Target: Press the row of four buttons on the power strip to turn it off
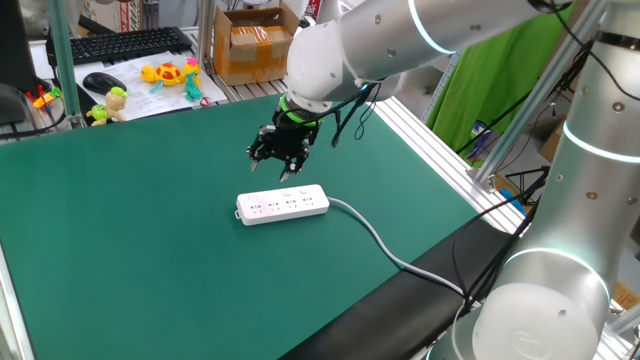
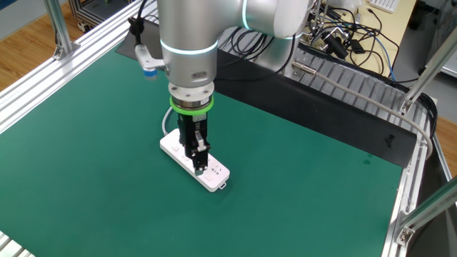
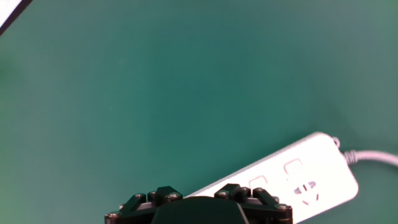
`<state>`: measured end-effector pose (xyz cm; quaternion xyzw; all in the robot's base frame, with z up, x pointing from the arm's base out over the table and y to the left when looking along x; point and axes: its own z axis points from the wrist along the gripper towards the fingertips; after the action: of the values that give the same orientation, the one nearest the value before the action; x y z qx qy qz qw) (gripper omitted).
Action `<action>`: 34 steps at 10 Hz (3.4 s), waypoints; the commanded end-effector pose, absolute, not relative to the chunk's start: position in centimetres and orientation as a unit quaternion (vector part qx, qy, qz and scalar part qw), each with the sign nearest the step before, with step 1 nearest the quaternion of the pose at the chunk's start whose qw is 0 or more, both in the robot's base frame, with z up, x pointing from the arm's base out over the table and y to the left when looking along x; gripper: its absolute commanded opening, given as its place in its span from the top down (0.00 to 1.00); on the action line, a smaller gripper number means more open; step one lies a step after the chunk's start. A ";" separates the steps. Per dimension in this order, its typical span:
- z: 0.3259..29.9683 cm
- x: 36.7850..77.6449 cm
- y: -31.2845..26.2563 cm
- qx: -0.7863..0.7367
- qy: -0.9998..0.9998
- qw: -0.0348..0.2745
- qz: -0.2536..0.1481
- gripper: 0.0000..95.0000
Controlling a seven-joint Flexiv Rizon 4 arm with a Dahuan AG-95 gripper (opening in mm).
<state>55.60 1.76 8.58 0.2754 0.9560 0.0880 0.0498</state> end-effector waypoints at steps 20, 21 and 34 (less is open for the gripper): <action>7.9 54.4 -1.7 -0.114 0.983 0.141 -0.034 0.40; 7.6 54.4 -1.7 -0.120 0.981 0.148 -0.036 0.40; 6.7 55.2 -1.5 -0.089 0.986 0.143 -0.007 0.60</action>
<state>55.51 -1.52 6.28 -0.0897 0.9848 -0.0111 0.1483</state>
